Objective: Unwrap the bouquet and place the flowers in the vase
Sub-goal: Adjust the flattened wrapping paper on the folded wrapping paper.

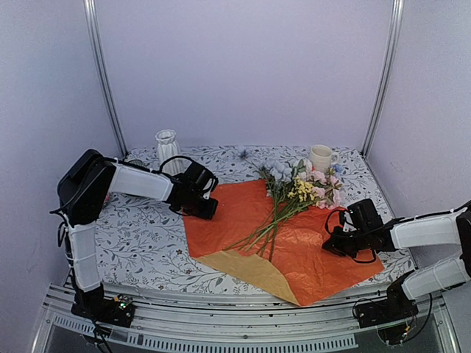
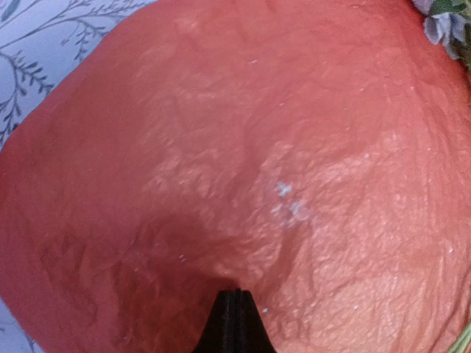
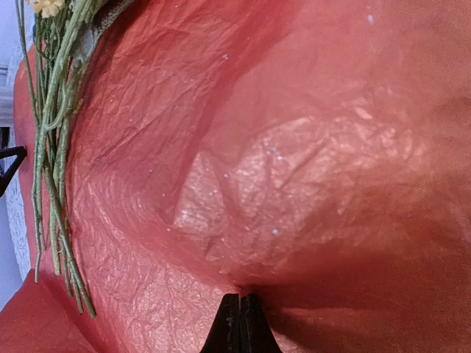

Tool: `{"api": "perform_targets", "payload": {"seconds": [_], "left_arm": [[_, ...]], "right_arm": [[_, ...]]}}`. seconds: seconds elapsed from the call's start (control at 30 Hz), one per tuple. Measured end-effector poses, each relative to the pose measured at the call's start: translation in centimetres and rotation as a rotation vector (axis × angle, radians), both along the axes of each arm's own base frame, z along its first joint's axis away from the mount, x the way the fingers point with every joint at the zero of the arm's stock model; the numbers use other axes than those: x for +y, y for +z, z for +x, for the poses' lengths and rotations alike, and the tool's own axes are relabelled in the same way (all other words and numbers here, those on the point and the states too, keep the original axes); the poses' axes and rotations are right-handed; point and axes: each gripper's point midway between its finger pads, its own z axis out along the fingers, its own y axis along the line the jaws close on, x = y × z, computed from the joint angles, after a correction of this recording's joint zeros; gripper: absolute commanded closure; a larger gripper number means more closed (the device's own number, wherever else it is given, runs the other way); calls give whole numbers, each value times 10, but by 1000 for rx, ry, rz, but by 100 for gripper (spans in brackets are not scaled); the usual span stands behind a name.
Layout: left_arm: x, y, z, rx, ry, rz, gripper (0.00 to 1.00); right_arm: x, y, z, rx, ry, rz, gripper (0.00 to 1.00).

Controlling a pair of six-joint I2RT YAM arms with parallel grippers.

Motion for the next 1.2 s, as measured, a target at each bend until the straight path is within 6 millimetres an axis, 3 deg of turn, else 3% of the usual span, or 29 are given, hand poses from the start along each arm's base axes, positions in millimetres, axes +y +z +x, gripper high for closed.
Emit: {"api": "perform_targets", "payload": {"seconds": [0.33,0.43,0.57,0.7,0.9,1.07,1.2], "left_arm": [[61,6,-9,-16,110,78,100],[69,20,-14,-39,128,80,100],[81,51,-22,-106,161,53,100],[88,77,-30,-159,176,10,100],[88,99,-48,-195,143,-84,100],[72,113,-64,-198,64,-200,99],[61,111,-79,-184,1,-264,97]], "right_arm": [[-11,1,-5,13,-33,-43,98],[-9,4,-6,5,-17,-36,97],[6,22,-4,-54,54,39,96],[35,47,-7,-138,176,120,96],[99,76,-26,-211,420,192,95],[163,75,-71,-204,675,205,93],[208,70,-115,-199,875,206,92]]}}
